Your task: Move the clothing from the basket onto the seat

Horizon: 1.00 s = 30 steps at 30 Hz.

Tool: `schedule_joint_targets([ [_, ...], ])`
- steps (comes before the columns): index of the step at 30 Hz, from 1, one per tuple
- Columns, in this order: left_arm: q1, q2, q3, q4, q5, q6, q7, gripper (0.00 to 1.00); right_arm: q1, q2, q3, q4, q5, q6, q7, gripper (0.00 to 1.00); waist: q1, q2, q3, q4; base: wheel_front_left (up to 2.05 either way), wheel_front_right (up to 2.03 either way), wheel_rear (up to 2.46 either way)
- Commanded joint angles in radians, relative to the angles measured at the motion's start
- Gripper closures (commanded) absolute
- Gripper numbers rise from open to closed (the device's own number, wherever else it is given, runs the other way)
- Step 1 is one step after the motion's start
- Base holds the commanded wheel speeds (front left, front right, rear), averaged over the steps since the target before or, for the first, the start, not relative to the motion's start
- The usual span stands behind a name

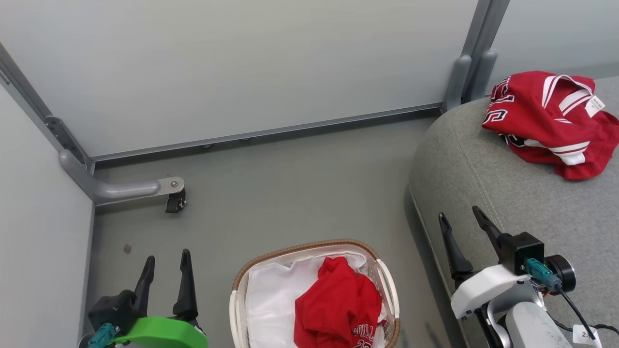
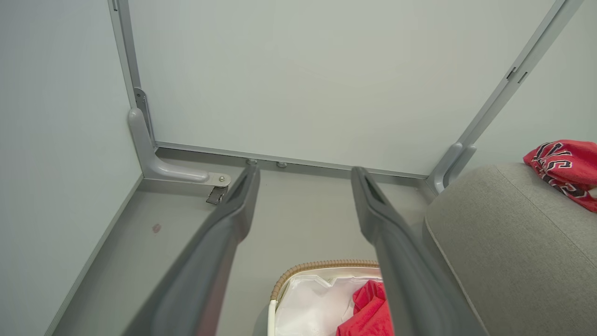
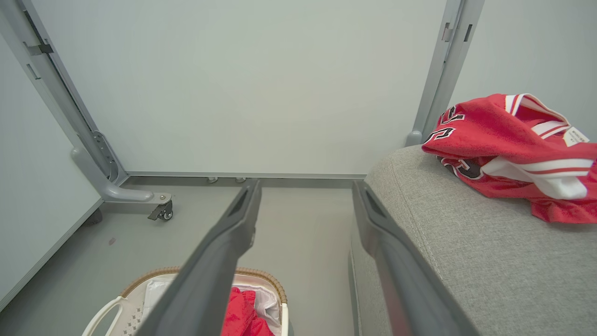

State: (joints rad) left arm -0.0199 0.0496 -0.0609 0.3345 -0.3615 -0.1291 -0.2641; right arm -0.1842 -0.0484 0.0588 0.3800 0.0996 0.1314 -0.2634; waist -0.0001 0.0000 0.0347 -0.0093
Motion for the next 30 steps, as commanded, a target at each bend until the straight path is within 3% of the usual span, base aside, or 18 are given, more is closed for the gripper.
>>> schedule_joint_targets([
  [1,0.014,0.002,0.001,0.002,0.005,-0.003,-0.001,0.00,0.011,-0.004,-0.001,-0.001,0.006,-0.001,-0.002,0.00,0.0001,0.0000,0.001,0.000,0.00,0.00,0.00],
  [10,-0.005,0.002,-0.020,0.004,0.016,-0.003,-0.001,0.00,-0.002,-0.004,-0.002,-0.009,0.003,-0.001,-0.002,0.00,0.0001,0.0000,0.020,-0.006,0.00,0.00,0.00],
  [16,-0.071,0.002,-0.068,0.029,0.036,-0.003,-0.001,0.00,-0.035,-0.004,-0.024,-0.030,-0.007,-0.001,-0.002,0.00,0.0001,0.0000,0.087,-0.020,0.00,0.00,0.00],
  [30,-0.371,0.003,-0.275,0.201,0.057,-0.003,-0.001,0.00,-0.211,-0.003,-0.089,-0.143,0.002,-0.001,-0.002,0.00,0.0001,0.0000,0.453,-0.123,0.00,0.00,0.00],
])
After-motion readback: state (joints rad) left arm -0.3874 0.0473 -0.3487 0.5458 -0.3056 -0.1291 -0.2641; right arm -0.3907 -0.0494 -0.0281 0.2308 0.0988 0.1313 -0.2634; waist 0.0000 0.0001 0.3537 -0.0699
